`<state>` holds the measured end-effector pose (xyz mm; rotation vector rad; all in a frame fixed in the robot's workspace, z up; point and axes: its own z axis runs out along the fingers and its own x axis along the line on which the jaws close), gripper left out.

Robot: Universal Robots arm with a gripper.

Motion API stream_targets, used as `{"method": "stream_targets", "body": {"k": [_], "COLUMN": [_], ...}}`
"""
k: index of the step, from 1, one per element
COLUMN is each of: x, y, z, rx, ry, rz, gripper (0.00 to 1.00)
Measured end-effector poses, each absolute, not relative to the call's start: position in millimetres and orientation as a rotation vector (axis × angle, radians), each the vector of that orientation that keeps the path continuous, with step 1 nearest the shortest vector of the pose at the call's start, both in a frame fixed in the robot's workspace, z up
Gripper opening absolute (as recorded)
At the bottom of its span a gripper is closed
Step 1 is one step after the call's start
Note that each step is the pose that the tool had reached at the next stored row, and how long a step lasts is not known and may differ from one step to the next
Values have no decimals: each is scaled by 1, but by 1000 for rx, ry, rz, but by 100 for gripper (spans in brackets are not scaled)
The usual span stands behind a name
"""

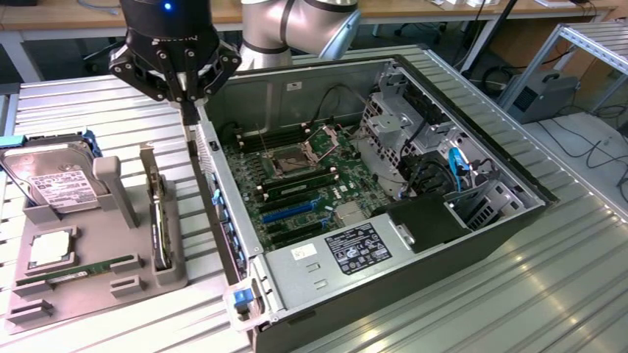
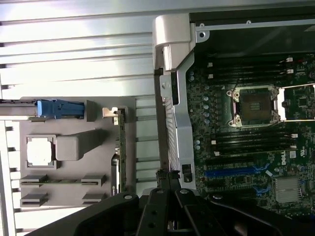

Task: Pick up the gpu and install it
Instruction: 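Reach for the gpu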

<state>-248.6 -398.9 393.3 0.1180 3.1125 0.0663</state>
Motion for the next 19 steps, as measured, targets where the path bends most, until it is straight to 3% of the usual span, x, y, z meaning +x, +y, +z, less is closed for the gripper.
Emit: {"method": "stream_targets", "body": {"k": [19], "x": [-262], "y": [-399], "z": [393], "rx": [118], "ry": [3112], "rz": [65], "gripper": [11]}}
